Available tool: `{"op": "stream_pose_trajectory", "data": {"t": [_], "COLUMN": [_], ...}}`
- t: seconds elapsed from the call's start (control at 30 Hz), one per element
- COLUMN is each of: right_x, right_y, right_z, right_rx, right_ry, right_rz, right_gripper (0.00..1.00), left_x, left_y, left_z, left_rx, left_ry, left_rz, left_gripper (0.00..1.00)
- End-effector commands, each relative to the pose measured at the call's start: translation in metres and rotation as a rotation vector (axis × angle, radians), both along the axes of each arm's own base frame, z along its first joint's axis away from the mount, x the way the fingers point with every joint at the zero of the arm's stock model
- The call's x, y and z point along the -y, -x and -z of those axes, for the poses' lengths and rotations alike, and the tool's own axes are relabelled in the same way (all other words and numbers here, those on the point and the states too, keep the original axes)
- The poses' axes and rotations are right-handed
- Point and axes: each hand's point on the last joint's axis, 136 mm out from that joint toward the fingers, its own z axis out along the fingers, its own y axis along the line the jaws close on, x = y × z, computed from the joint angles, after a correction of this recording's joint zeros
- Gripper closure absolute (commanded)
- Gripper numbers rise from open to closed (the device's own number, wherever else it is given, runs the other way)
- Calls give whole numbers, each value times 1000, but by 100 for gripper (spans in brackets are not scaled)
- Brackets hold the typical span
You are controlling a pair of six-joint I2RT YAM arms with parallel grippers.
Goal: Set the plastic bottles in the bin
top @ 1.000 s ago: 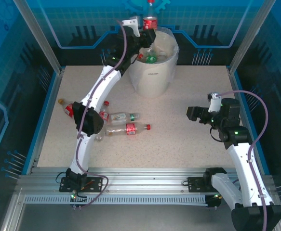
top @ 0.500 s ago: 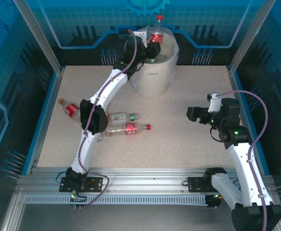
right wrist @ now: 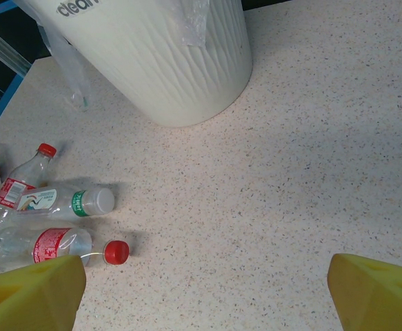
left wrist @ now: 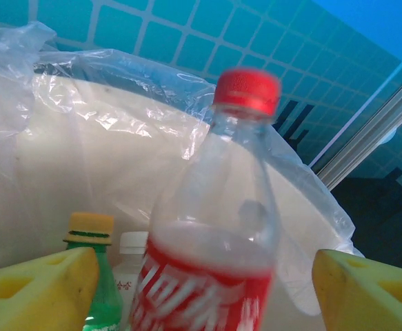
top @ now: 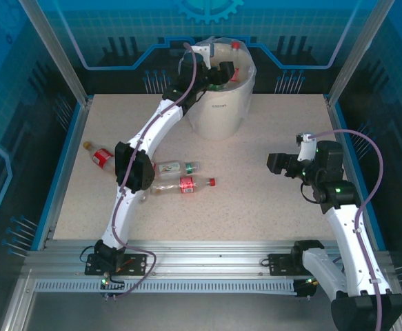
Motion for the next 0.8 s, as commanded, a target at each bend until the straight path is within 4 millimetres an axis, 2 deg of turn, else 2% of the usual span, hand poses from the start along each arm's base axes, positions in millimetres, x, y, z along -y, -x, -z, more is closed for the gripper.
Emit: {"op": "stream_pose_trajectory", "data": {"t": [0.0,0.27,0.33,0.4,0.6,0.7,0.77], "right_x": [-2,-3,-3,-2,-3,-4,-5], "right_y": [4,4,4,5,3,1,0], "right_z": [2,2,1,1,0,0,-3], "right_rx": [-6,-6,-4,-4,1,3,13], "right_ry": [9,4,4,5,5,-1,-7], "right_rz": [-10,-11,-11,-9,-12,-17,-19], "right_gripper": [8,8,8,8,8,8,8], "left_x": [7,5,4,-2,-32,-56,-78], "left_y": [6,9,11,17,46,68,84], "left_z": [-11,-24,-30,-44,-96,-107,-104], "left_rx": [33,52,54,72,119,85,27], "left_ry": [1,5,6,-7,-99,-176,-211], "left_rz": [36,33,29,16,-45,-97,-148], "left_gripper": [15,15,15,15,14,12,11]}}
